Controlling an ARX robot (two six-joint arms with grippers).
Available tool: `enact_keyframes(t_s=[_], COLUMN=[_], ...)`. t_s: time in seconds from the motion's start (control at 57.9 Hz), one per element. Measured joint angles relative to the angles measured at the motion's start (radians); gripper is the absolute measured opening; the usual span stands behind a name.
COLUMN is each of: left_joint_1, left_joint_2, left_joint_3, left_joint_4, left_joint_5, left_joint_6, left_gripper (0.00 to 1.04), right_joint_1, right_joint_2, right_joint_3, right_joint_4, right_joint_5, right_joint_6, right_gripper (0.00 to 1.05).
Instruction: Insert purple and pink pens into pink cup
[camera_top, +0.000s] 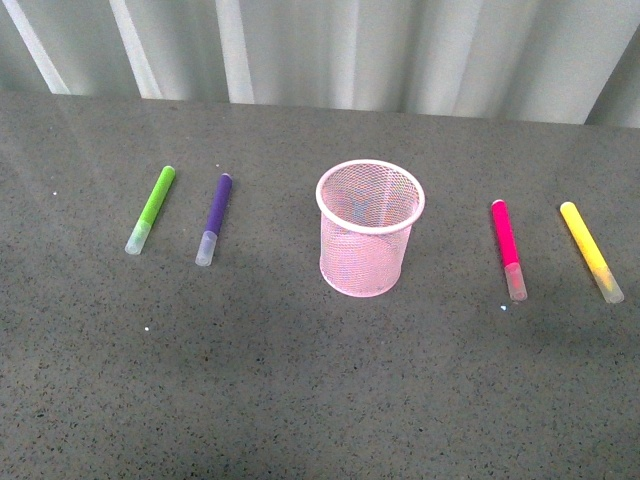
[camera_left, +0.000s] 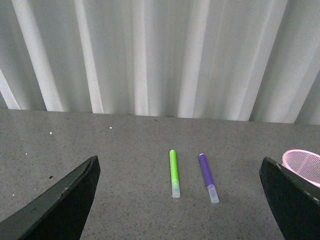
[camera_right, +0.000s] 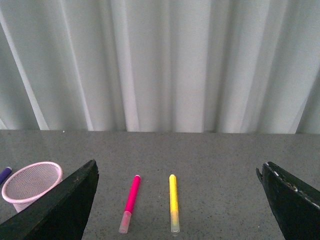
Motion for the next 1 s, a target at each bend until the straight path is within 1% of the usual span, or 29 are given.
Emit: enact_keyframes(t_s=[1.001], left_joint_1=[0.000], left_joint_2=[0.000], left_joint_3=[0.000], left_joint_4=[0.000], left_joint_5=[0.000], left_joint_6=[0.000], left_gripper=[0.98], right_joint_1=[0.000], right_joint_2=[0.000], right_joint_3=[0.000], right_joint_4=[0.000], right_joint_5=[0.000], right_joint_6=[0.000], right_gripper=[0.98])
